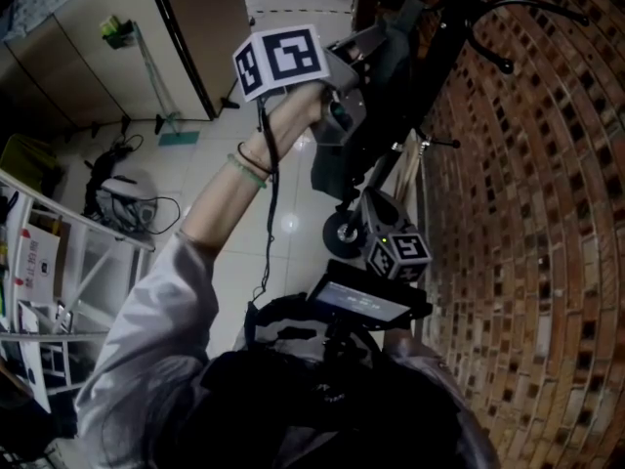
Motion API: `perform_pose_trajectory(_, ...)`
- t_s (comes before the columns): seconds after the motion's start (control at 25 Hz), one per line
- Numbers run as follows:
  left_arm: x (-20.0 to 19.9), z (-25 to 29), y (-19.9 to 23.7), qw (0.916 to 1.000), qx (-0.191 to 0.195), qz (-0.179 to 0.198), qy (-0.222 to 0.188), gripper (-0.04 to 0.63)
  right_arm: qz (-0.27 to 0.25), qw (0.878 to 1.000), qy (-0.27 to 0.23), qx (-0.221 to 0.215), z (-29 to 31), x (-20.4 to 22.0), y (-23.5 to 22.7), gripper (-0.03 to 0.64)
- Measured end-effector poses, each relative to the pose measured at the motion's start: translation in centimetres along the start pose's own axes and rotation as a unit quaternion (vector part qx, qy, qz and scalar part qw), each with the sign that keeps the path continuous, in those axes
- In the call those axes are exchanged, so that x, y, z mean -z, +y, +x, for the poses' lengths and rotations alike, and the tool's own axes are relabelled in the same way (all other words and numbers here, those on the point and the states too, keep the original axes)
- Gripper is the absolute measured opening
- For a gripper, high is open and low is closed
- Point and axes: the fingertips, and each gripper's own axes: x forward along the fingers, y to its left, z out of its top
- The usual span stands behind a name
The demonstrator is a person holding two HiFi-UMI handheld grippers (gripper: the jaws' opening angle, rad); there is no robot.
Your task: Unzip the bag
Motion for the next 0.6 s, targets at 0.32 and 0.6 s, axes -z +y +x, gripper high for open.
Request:
perform_pose_trajectory(0.32,-0.1,0.2,-0.1,1.0000,0.003,0.004,0.000,0.057,0.003,1.000,0.003,0.005,-0.2,0.2,-0.1,-0.008)
perform_pose_trajectory(0.6,1.4,-1.1,-0.6,0.9997,0.019,0.007,0.013,0.057,0.004,1.000,0.013,0.005,-0.1,0.7,0.3,-0.008)
